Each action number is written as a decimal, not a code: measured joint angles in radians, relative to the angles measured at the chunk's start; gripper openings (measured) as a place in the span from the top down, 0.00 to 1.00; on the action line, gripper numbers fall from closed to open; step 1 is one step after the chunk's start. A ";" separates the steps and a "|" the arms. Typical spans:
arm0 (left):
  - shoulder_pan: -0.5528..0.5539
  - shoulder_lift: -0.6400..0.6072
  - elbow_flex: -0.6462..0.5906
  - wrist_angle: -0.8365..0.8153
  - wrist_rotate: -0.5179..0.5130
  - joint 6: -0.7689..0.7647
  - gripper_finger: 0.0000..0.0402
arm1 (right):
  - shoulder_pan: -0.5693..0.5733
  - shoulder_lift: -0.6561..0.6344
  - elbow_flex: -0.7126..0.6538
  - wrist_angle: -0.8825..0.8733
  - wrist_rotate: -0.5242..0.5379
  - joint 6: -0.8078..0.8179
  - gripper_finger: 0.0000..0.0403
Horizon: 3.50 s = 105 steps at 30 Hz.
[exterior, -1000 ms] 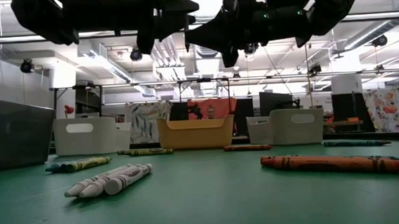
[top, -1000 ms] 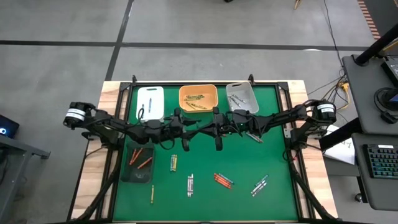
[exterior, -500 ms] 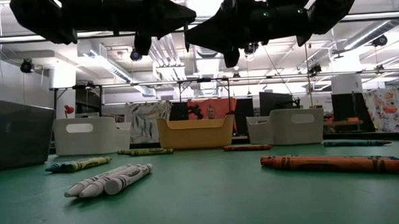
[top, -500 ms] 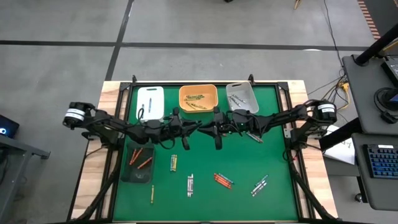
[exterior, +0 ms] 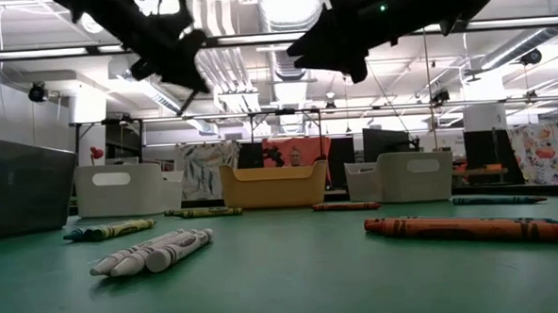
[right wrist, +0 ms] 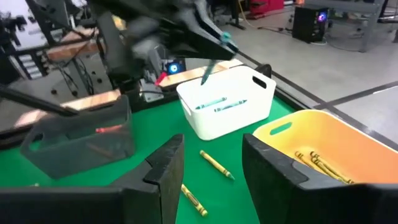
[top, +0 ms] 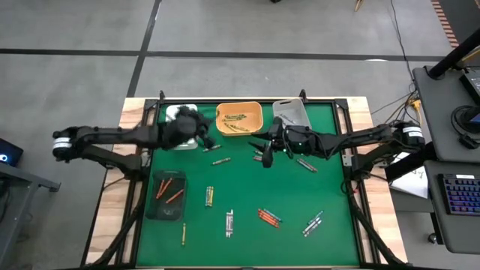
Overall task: Sort crayons
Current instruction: Put the blue crayon into the white bin, then put the green crayon into the yellow bin
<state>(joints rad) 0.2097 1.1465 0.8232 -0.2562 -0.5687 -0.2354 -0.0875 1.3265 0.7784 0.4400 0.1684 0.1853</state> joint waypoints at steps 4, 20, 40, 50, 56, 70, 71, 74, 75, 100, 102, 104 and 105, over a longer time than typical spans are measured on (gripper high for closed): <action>0.177 0.029 0.070 -0.323 0.009 -0.163 1.00 | 0.001 -0.003 0.000 -0.002 0.000 0.001 0.65; 0.466 0.314 0.080 -0.462 0.010 -0.219 0.99 | 0.002 0.019 0.000 -0.044 0.000 0.026 0.67; 0.433 0.334 0.080 -0.457 -0.028 -0.204 0.81 | 0.002 0.019 0.000 -0.072 0.000 0.073 0.67; 0.219 0.148 0.080 -0.421 -0.028 -0.192 0.81 | 0.002 0.019 0.000 -0.158 -0.017 0.188 0.68; 0.013 0.059 0.080 -0.354 -0.025 -0.144 0.81 | 0.002 0.019 0.016 -0.243 -0.117 0.256 0.68; -0.363 0.183 0.080 -0.209 0.080 0.069 0.81 | 0.081 0.018 0.321 -1.031 -0.142 0.267 0.74; -0.367 0.203 0.080 -0.201 0.103 0.077 0.81 | 0.086 0.018 0.339 -1.077 -0.143 0.267 0.74; -0.364 0.270 0.080 -0.152 0.177 0.102 0.81 | 0.098 0.018 0.380 -1.204 -0.142 0.268 0.75; -0.361 0.293 0.080 -0.138 0.192 0.116 0.81 | 0.102 0.018 0.388 -1.234 -0.142 0.268 0.75; -0.100 0.548 0.077 -0.057 0.455 0.234 0.81 | 0.109 0.018 0.322 -1.272 -0.141 0.278 0.75; -0.100 0.557 0.076 -0.056 0.454 0.231 0.81 | 0.109 0.018 0.319 -1.272 -0.141 0.279 0.75; -0.098 0.568 0.071 -0.057 0.448 0.229 0.81 | 0.109 0.018 0.318 -1.271 -0.141 0.279 0.75; -0.097 0.575 0.068 -0.058 0.448 0.227 0.81 | 0.109 0.018 0.318 -1.270 -0.141 0.279 0.75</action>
<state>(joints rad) 0.1130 1.7212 0.8909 -0.3139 -0.1210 -0.0084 0.0219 1.3445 1.0962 -0.8300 0.0274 0.4641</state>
